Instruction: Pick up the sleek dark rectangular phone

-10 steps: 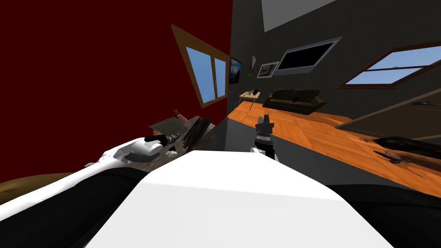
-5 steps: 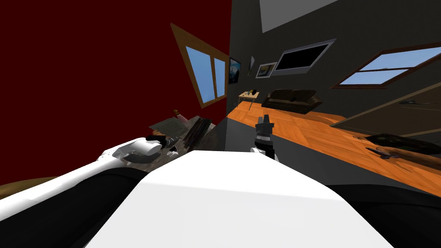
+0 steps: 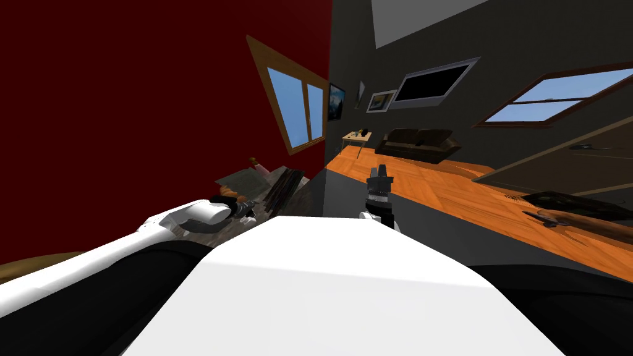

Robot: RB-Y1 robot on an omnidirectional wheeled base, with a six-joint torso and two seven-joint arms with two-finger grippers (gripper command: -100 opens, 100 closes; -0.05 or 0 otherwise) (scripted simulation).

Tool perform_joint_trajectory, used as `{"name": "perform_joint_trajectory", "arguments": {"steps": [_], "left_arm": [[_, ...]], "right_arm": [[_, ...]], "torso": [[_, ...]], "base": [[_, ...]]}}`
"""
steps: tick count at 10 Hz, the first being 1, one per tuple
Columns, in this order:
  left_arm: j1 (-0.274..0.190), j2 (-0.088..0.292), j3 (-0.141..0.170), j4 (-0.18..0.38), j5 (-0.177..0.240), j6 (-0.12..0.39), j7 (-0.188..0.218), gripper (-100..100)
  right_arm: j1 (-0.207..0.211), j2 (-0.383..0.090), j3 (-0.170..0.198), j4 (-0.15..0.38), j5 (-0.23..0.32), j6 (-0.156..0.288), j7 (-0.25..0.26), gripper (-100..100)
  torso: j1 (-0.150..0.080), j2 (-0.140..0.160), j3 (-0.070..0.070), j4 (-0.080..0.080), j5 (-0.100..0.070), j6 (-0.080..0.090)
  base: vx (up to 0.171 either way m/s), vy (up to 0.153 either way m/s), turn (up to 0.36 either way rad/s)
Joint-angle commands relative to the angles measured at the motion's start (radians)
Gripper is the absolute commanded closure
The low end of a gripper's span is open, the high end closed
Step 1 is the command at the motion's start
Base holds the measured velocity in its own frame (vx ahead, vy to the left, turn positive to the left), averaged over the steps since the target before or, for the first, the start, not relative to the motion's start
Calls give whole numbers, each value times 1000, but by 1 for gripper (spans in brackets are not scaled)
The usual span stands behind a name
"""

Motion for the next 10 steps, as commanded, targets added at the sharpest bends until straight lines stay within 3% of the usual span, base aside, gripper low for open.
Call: {"name": "perform_joint_trajectory", "arguments": {"steps": [1,6,10], "left_arm": [[0,0,0,0,0,0,1,-100],[0,0,0,0,0,0,1,-100],[-77,68,12,2,-38,93,39,-100]], "right_arm": [[0,0,0,0,0,0,0,0],[0,0,0,0,0,0,0,0],[0,0,0,0,0,0,0,0]], "torso": [[0,0,0,0,0,0],[0,0,0,0,0,0],[-3,-2,-1,0,-1,0]], "base": [[4,5,14],[0,0,1],[13,-43,-38]]}}
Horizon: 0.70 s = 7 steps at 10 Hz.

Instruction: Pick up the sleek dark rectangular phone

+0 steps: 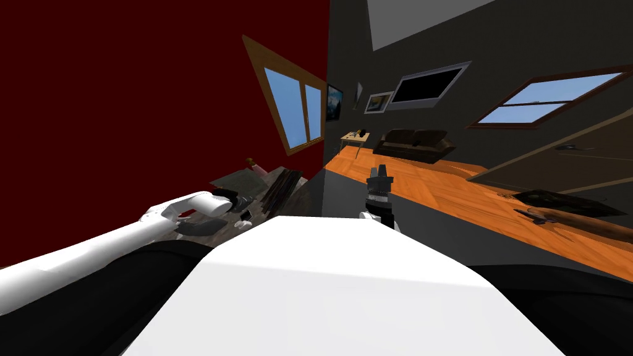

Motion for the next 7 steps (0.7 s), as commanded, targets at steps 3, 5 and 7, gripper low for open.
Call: {"name": "perform_joint_trajectory", "arguments": {"steps": [3,5,7], "left_arm": [[-58,62,4,14,-31,62,24,-100],[-17,67,-11,24,10,61,16,-100],[21,50,-20,23,49,53,8,-100]], "right_arm": [[0,0,0,0,0,0,0,0],[0,0,0,0,0,0,0,0],[0,0,0,0,0,0,0,0]], "torso": [[-1,0,0,0,0,0],[0,-1,0,0,0,0],[10,1,1,0,2,-1]], "base": [[24,-60,-27],[28,-8,-36],[-3,109,-40]]}}
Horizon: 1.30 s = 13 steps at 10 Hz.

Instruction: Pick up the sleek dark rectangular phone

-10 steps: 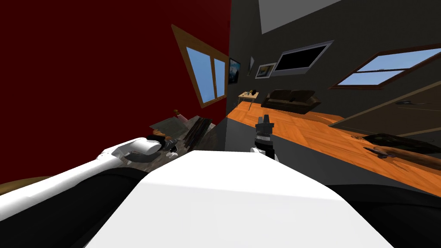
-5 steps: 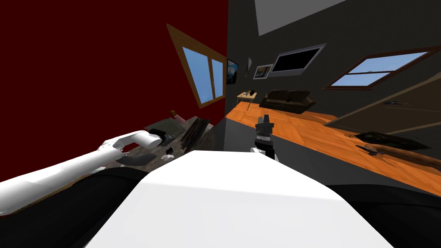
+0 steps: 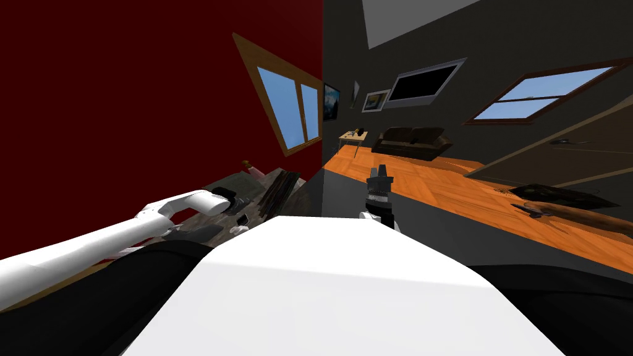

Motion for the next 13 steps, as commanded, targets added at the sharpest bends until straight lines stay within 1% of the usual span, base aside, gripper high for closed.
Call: {"name": "perform_joint_trajectory", "arguments": {"steps": [1,2,3,4,5,7,8,13], "left_arm": [[27,-22,-28,-5,36,-6,-2,-100],[54,-37,-34,-7,66,-10,-8,-100],[54,-37,-34,-7,66,-10,-8,-100],[79,-52,-39,-10,94,-15,-13,-100],[90,-59,-41,-11,106,-17,-16,-100],[90,-59,-41,-11,106,-17,-16,-100],[100,-65,-43,-12,116,-19,-18,-100],[100,-65,-43,-12,116,-19,-18,-100]], "right_arm": [[0,0,0,0,0,0,0,0],[0,0,0,0,0,0,0,0],[0,0,0,0,0,0,0,0],[0,0,0,0,0,0,0,0],[0,0,0,0,0,0,0,0],[0,0,0,0,0,0,0,0],[0,0,0,0,0,0,0,0],[0,0,0,0,0,0,0,0]], "torso": [[0,0,0,0,0,0],[1,1,1,0,0,0],[-2,0,0,0,0,-1],[-6,-1,0,0,-1,0],[-7,-1,0,0,-1,0],[-8,0,0,0,-2,0],[-8,0,0,0,-2,0],[-7,1,0,-1,2,-1]], "base": [[-27,118,-47],[7,71,33],[14,14,45],[6,11,30],[2,9,25],[-4,-1,-2],[-3,-4,-11],[3,7,20]]}}
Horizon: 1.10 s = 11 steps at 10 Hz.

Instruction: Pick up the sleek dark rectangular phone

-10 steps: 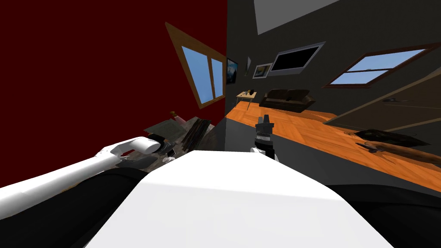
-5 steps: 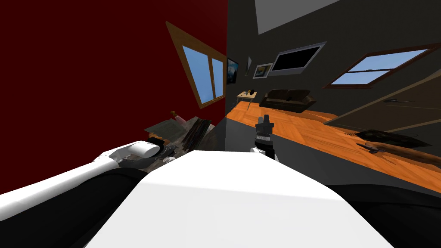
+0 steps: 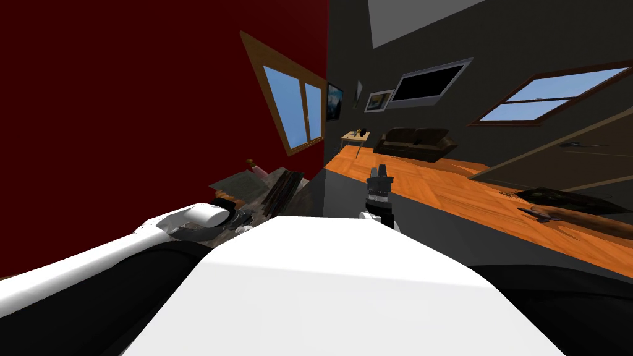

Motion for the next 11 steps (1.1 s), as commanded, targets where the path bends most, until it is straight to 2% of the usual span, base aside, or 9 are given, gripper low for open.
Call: {"name": "perform_joint_trajectory", "arguments": {"steps": [1,4,5,11], "left_arm": [[0,0,0,0,0,0,0,-100],[0,0,0,0,0,0,0,-100],[1,-7,-11,3,18,-1,-7,-100],[1,-8,-12,3,20,-1,-8,-100]], "right_arm": [[0,0,0,0,0,0,0,0],[0,0,0,0,0,0,0,0],[0,0,0,0,0,0,0,0],[0,0,0,0,0,0,0,0]], "torso": [[0,0,0,0,0,0],[-1,1,1,0,0,0],[0,1,0,0,0,0],[0,0,0,0,0,0]], "base": [[0,0,0],[-15,1,-1],[11,6,15],[3,5,-1]]}}
